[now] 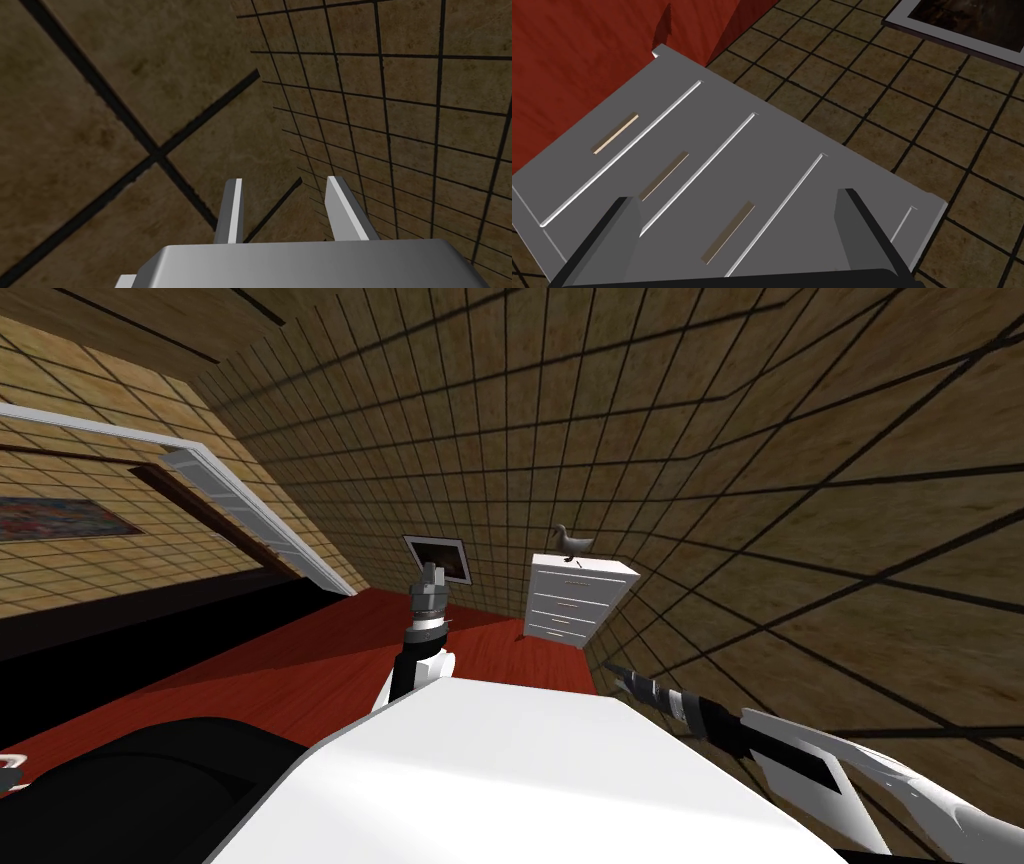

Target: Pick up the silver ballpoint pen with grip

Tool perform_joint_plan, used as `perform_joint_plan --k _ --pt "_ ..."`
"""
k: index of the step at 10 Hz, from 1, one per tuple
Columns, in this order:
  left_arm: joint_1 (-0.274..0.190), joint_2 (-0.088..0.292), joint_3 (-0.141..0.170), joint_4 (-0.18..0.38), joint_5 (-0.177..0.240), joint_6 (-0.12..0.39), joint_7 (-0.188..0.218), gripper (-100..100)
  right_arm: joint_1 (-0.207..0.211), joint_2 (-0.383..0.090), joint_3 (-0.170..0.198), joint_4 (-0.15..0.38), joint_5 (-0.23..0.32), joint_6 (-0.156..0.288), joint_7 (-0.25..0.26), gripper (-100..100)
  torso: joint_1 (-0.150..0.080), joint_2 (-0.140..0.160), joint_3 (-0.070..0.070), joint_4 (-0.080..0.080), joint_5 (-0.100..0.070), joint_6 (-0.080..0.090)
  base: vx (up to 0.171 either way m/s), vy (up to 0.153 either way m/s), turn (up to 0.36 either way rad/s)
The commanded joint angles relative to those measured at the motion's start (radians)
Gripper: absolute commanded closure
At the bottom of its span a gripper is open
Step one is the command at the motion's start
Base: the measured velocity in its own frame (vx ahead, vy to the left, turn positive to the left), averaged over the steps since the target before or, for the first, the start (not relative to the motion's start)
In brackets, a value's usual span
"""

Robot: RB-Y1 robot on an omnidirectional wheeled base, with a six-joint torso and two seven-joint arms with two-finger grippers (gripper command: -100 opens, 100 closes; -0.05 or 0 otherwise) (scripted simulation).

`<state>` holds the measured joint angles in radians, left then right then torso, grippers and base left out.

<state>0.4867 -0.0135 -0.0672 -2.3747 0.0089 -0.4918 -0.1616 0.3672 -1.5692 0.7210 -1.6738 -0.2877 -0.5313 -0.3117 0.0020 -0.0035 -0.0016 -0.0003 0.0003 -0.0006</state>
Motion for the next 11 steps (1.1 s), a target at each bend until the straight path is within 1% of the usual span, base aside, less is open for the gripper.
perform_joint_plan --k 1,2,3,5,6,7,8,9,10,11 --pt "0.000 0.000 0.000 0.000 0.000 0.000 0.000 0 0.005 -0.050 0.007 0.009 -0.013 -0.004 -0.007 -100 0.000 0.000 0.000 0.000 0.000 0.000 0.046 0.024 0.078" --pt "0.000 0.000 0.000 0.000 0.000 0.000 0.000 0 0.005 -0.066 0.007 0.009 -0.013 -0.004 -0.007 -100 0.000 0.000 0.000 0.000 0.000 0.001 0.020 0.010 -0.012" --pt "0.000 0.000 0.000 0.000 0.000 0.000 0.000 0 -0.004 -0.100 0.032 0.030 -0.028 -0.003 -0.025 -100 -0.001 0.001 0.000 0.000 0.000 0.001 0.039 0.025 0.119" --pt "0.000 0.000 0.000 0.000 0.000 0.000 0.000 0 -0.004 -0.143 0.032 0.030 -0.028 -0.003 -0.025 -100 0.000 -0.001 -0.001 0.000 0.000 0.000 0.043 0.018 0.042" --pt "0.000 0.000 0.000 0.000 0.000 0.000 0.000 0 -0.013 -0.180 0.057 0.050 -0.042 -0.001 -0.043 -100 -0.001 0.000 0.000 0.000 0.000 0.001 0.062 0.010 0.115" --pt "0.000 0.000 0.000 0.000 0.000 0.000 0.000 0 -0.013 -0.206 0.057 0.050 -0.042 -0.001 -0.043 -100 -0.001 -0.001 -0.001 0.000 0.000 0.000 0.065 0.017 0.098" --pt "0.000 0.000 0.000 0.000 0.000 0.000 0.000 0 -0.022 -0.243 0.079 0.068 -0.056 0.000 -0.060 -100 0.000 -0.002 -0.001 0.000 0.000 0.000 0.086 0.019 0.137" --pt "0.000 0.000 0.000 0.000 0.000 0.000 0.000 0 -0.022 -0.280 0.079 0.068 -0.056 0.000 -0.060 -100 0.000 -0.003 -0.002 -0.001 0.000 0.000 0.090 0.008 0.090" --pt "0.000 0.000 0.000 0.000 0.000 0.000 0.000 0 -0.022 -0.292 0.079 0.068 -0.056 0.000 -0.060 -100 0.000 -0.003 -0.002 -0.001 0.000 0.000 0.045 0.009 0.001" --pt "0.000 0.000 0.000 0.000 0.000 0.000 0.000 0 -0.031 -0.333 0.101 0.084 -0.069 0.002 -0.077 -100 -0.001 -0.001 -0.001 0.000 0.000 0.001 0.074 0.016 0.132"
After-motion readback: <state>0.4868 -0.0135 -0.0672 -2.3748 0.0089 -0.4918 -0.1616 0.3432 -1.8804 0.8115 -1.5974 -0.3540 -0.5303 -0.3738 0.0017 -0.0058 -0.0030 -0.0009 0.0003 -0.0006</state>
